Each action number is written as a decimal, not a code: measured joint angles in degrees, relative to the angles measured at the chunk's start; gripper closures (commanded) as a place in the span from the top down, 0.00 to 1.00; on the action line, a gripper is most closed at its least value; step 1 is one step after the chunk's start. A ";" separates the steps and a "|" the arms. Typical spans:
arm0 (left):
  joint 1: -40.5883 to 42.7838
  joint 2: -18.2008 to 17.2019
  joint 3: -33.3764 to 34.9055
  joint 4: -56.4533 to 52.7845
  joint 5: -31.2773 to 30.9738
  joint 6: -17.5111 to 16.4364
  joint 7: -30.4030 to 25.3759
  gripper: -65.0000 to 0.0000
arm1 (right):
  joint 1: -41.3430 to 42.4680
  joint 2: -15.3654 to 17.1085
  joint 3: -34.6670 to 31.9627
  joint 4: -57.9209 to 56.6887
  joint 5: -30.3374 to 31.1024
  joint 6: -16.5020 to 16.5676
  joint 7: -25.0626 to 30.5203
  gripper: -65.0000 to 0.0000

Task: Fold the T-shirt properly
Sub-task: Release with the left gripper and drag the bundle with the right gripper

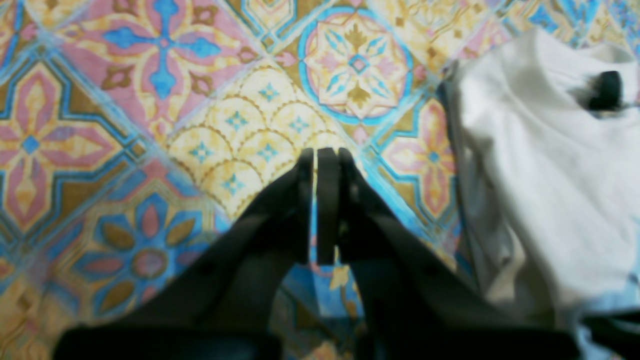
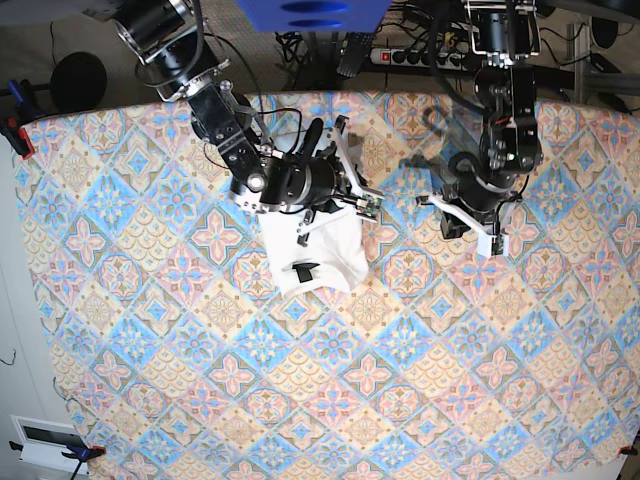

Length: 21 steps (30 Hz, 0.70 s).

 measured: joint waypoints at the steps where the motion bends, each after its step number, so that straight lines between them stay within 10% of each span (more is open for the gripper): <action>1: 1.42 0.02 -0.92 1.60 0.02 0.00 0.09 0.00 | 0.66 -0.81 -0.35 -1.09 0.11 -0.33 0.46 0.00; 8: 6.14 0.33 -2.25 6.03 0.15 -0.24 0.02 0.00 | 4.31 -6.97 -0.26 -16.37 0.24 -0.13 3.52 0.00; 21: 8.87 -1.29 -2.34 7.10 -6.71 0.02 -0.04 0.00 | 5.09 -4.68 10.19 -27.47 -6.43 1.49 11.45 0.00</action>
